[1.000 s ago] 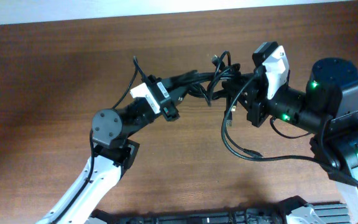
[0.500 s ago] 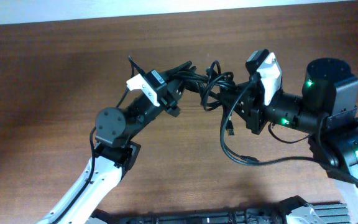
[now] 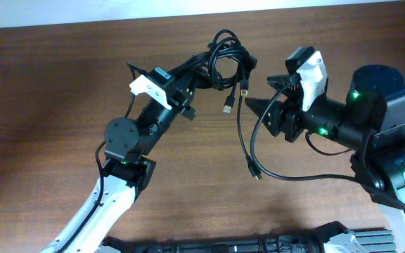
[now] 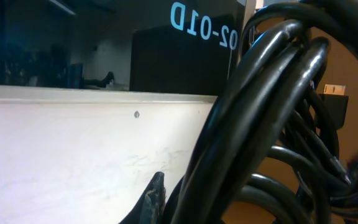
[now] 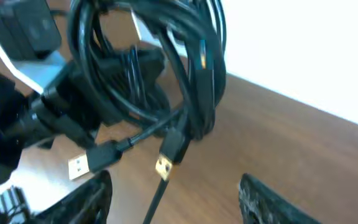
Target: Untangle cables
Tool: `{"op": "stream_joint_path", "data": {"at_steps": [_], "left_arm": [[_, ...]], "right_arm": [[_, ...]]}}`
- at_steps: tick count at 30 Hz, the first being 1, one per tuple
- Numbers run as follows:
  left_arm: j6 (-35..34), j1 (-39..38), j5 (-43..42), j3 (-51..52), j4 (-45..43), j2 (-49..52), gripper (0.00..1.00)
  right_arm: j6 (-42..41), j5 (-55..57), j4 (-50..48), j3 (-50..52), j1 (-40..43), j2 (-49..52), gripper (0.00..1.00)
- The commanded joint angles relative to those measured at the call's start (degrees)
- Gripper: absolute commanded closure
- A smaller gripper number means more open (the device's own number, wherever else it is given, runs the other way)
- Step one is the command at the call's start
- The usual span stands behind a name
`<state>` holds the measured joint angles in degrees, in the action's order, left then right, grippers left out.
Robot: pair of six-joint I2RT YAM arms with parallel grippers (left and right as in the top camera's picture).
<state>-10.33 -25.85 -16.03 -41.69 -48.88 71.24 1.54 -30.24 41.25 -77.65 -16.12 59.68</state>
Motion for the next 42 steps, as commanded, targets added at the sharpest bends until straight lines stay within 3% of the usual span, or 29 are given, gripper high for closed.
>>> {"op": "stream_joint_path", "data": {"at_steps": [1,4,5,8,15,18,27,32,33,34,35,37,42], "left_arm": [[-2.10,0.00,-1.99,-1.33,-0.46,-0.85,1.00],[-2.49,-0.04,-5.46,-1.33,-0.48,-0.85,1.00],[-4.46,-0.04,-5.68,-1.33,-0.48,-0.85,1.00],[-5.77,-0.04,-5.68,-1.33,-0.46,-0.85,1.00],[-6.99,-3.67,-6.23,-1.33,-0.46,-0.85,1.00],[-6.97,-3.67,-5.75,-1.33,-0.46,-0.85,1.00],[-6.97,-3.58,10.38,-1.33,-0.04,-0.85,1.00],[-6.99,-1.73,10.45,-1.33,0.20,-0.85,1.00],[-7.02,-1.73,9.38,-1.33,0.17,-0.85,1.00],[-7.02,-1.73,8.11,-1.33,0.20,-0.85,1.00],[-6.99,-1.73,6.10,-1.33,0.22,-0.85,1.00],[-6.99,-1.75,3.52,-1.33,0.55,-0.85,1.00],[-7.02,-1.79,-5.49,-1.33,1.44,-0.85,1.00]], "right_arm": [[-2.47,0.07,-3.26,-0.31,0.00,-0.70,0.40],[-2.43,0.11,-5.33,-0.31,0.00,0.24,0.40],[-2.45,0.09,-5.35,-0.31,0.00,0.92,0.46],[-2.45,-2.12,-5.53,-0.31,0.00,2.56,0.76],[-2.43,-2.10,-6.14,-0.31,0.00,2.58,0.79],[-2.43,-2.12,-4.98,-0.31,0.00,2.56,0.96],[1.46,-7.80,5.33,-0.31,0.00,2.27,0.96],[-10.40,13.75,7.30,-0.31,0.02,-0.02,0.96],[-11.50,15.72,6.58,-0.31,0.00,-0.81,0.92],[-11.50,15.69,6.32,-0.31,0.00,-0.90,0.57],[-11.50,15.67,6.12,-0.31,0.00,-0.90,0.41],[-11.13,13.33,4.37,-0.31,0.00,-0.87,0.36],[-9.31,8.83,-3.28,-0.31,0.00,-0.85,0.36]]}}
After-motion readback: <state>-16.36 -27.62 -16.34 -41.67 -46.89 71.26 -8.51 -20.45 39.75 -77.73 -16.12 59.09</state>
